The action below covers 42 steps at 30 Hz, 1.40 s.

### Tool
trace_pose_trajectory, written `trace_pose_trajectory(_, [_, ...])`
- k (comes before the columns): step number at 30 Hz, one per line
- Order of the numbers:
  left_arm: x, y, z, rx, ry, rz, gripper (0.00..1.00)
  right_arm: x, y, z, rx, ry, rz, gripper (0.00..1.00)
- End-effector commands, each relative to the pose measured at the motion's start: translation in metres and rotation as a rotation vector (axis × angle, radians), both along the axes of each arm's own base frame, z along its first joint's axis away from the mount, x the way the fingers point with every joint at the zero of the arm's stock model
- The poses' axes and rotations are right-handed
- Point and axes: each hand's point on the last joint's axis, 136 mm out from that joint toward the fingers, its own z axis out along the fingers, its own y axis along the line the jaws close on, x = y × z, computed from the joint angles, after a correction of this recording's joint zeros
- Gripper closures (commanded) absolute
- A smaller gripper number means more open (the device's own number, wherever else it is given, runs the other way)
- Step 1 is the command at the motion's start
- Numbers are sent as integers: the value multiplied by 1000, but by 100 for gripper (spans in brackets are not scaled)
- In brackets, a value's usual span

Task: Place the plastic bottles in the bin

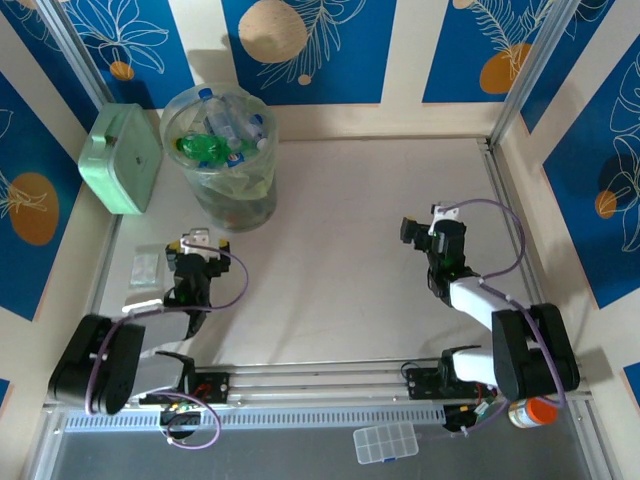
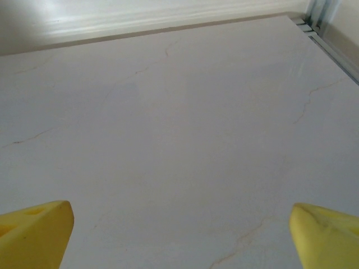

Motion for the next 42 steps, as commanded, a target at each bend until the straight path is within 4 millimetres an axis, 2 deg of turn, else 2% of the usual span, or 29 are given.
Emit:
trace_pose_trajectory(1, [27, 4, 21, -35, -22, 28, 1, 13, -8, 3, -19, -46, 5, 1])
trace_pose_trajectory(3, [39, 6, 14, -13, 38, 37, 1, 12, -19, -5, 25, -35, -34, 1])
trace_pose_trajectory(4, [46, 2, 14, 2, 51, 8, 1, 12, -13, -6, 44, -49, 28, 1])
trace_pose_trajectory(6, [53, -9, 15, 47, 39, -70, 1, 9, -13, -12, 62, -115, 54, 1])
trace_pose_trajectory(7, [53, -13, 13, 46, 7, -100, 1, 5, -11, -19, 82, -122, 84, 1])
trace_pose_trajectory(9, [45, -1, 8, 0, -114, -56, 1, 9, -11, -21, 81, -152, 87, 1])
trace_pose_trajectory(10, [41, 3, 7, -8, -161, -61, 1, 12, -7, -24, 83, -106, 111, 1])
trace_pose_trajectory(11, [37, 4, 1, -30, -126, -63, 1, 16, -3, -28, 95, -57, 142, 1])
trace_pose_trajectory(12, [40, 5, -3, -34, -79, -61, 1, 21, 1, -27, 94, -61, 170, 1])
trace_pose_trajectory(14, [60, 0, -9, -22, 2, -83, 1, 23, 5, -30, 70, -26, 177, 1])
trace_pose_trajectory(16, [59, 6, -9, -74, 2, -86, 1, 24, 6, -29, 54, -31, 171, 1])
trace_pose_trajectory(19, [59, 5, -8, -63, -2, -92, 1, 24, 6, -30, 59, -29, 175, 1])
trace_pose_trajectory(21, [60, -16, -10, -51, 19, -213, 1, 23, 8, -29, 73, -32, 197, 1])
trace_pose_trajectory(22, [60, -24, -10, -45, 21, -259, 1, 23, 17, -28, 89, -28, 261, 1])
trace_pose_trajectory(24, [58, -26, -10, -40, 8, -267, 1, 21, 19, -28, 118, -26, 301, 1])
trace_pose_trajectory(29, [63, -15, -13, -76, 38, -219, 1, 21, 20, -28, 120, -25, 307, 1])
trace_pose_trajectory(33, [64, -15, -13, -77, 38, -219, 1, 19, 25, -27, 128, -30, 347, 1])
trace_pose_trajectory(38, [64, -15, -13, -86, 38, -223, 1, 23, 19, -29, 75, -21, 264, 1])
trace_pose_trajectory(42, [63, -14, -12, -87, 35, -224, 1, 23, 19, -29, 76, -23, 266, 1])
